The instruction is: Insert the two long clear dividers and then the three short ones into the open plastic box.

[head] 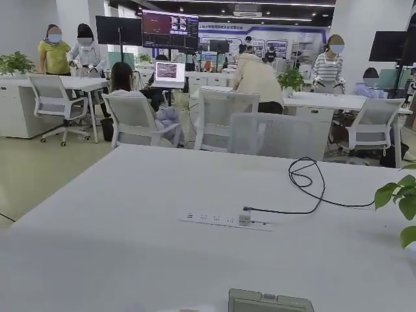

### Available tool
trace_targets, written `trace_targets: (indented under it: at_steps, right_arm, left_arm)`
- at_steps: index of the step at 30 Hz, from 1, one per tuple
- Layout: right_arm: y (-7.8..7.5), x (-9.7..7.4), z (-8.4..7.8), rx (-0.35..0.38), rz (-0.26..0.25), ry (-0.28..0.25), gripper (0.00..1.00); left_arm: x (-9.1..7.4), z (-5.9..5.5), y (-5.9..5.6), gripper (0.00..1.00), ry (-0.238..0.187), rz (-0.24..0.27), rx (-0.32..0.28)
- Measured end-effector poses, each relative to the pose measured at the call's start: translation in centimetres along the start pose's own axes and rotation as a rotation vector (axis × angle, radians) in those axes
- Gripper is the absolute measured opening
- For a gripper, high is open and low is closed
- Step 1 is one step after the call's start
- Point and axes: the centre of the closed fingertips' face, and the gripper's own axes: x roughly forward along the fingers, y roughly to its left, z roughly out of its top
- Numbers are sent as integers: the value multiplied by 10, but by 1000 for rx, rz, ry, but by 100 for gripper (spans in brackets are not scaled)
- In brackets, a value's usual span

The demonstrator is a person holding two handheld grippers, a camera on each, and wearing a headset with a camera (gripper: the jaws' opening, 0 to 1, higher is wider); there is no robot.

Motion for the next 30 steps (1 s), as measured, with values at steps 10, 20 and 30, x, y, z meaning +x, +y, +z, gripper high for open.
trace_targets:
  at_steps: [10,20,30]
  right_arm:
    - [-4,-2,1,-8,-21,0,3]
    - [-11,-6,3,-6,-63,-9,3]
    - [-28,-12,4,-4,-112,-16,3]
  left_arm:
    - [-6,-7,8,10,15,58,-25]
    - [-20,-13,23,23,21,136,-42]
    - [-35,-26,43,44,55,238,-35]
